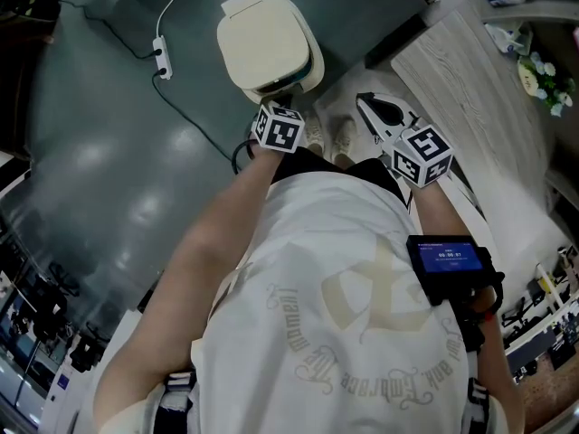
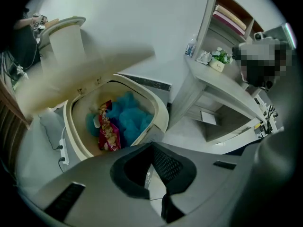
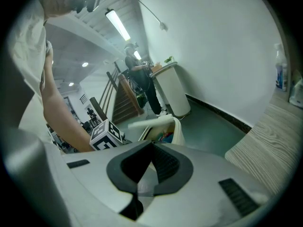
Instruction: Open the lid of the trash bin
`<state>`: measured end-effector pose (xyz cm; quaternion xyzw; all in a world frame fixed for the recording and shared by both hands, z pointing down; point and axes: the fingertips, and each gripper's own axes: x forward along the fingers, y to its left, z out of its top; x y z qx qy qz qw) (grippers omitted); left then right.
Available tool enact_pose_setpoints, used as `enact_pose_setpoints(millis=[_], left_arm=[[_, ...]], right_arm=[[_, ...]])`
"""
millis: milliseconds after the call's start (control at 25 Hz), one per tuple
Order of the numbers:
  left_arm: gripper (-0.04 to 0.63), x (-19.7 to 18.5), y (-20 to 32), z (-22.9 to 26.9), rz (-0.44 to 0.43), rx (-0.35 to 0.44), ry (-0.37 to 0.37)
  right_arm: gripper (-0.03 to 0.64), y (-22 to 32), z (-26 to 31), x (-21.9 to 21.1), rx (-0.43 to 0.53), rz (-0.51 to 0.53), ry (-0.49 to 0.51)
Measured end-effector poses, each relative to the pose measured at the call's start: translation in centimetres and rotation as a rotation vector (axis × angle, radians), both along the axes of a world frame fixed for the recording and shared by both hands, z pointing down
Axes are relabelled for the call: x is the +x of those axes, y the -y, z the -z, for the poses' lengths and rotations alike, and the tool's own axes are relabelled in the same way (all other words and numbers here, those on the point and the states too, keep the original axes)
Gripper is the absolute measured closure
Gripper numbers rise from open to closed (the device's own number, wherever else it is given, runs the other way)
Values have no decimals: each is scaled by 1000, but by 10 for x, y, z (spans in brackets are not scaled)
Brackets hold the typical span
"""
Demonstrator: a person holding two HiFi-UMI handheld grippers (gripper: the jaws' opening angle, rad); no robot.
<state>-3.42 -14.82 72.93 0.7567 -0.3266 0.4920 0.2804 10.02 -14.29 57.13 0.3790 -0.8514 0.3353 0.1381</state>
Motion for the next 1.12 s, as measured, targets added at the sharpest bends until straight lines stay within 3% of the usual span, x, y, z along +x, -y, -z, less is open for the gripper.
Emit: enact_pose_setpoints(millis=[1120], left_arm=[[583, 4, 4, -9, 41, 41, 6]], right_arm=[[612, -12, -3, 10, 33, 26, -6]])
